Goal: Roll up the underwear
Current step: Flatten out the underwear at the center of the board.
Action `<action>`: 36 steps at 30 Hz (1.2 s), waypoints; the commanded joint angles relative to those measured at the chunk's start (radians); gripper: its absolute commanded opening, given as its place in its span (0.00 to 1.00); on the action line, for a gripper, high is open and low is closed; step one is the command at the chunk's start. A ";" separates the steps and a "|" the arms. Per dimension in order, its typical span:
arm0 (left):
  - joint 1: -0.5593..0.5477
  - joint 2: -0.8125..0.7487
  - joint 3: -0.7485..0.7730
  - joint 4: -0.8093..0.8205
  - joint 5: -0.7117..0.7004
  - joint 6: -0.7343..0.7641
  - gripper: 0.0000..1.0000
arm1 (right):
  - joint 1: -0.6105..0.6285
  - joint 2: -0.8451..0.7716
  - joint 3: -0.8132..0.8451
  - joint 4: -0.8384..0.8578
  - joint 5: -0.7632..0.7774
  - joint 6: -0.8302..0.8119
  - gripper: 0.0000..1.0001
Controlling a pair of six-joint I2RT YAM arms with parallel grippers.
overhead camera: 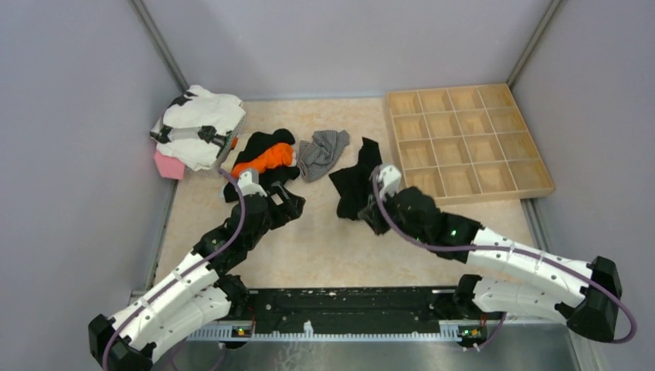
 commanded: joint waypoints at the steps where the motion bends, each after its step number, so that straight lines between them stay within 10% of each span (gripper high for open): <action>1: 0.005 -0.051 -0.052 -0.044 -0.023 -0.008 0.91 | 0.159 -0.085 -0.223 -0.135 0.102 0.288 0.00; 7: 0.005 -0.085 -0.113 -0.036 -0.003 -0.034 0.91 | 0.205 -0.327 -0.371 -0.274 0.217 0.557 0.45; 15: 0.005 -0.002 -0.153 0.070 0.182 -0.008 0.91 | 0.130 -0.175 -0.153 -0.312 0.321 0.302 0.63; 25: -0.025 0.000 -0.271 0.127 0.320 -0.108 0.79 | -0.282 0.333 0.173 -0.119 -0.226 -0.212 0.67; 36: -0.280 0.003 -0.322 0.120 0.129 -0.408 0.77 | -0.376 0.892 0.633 -0.295 -0.456 -0.753 0.67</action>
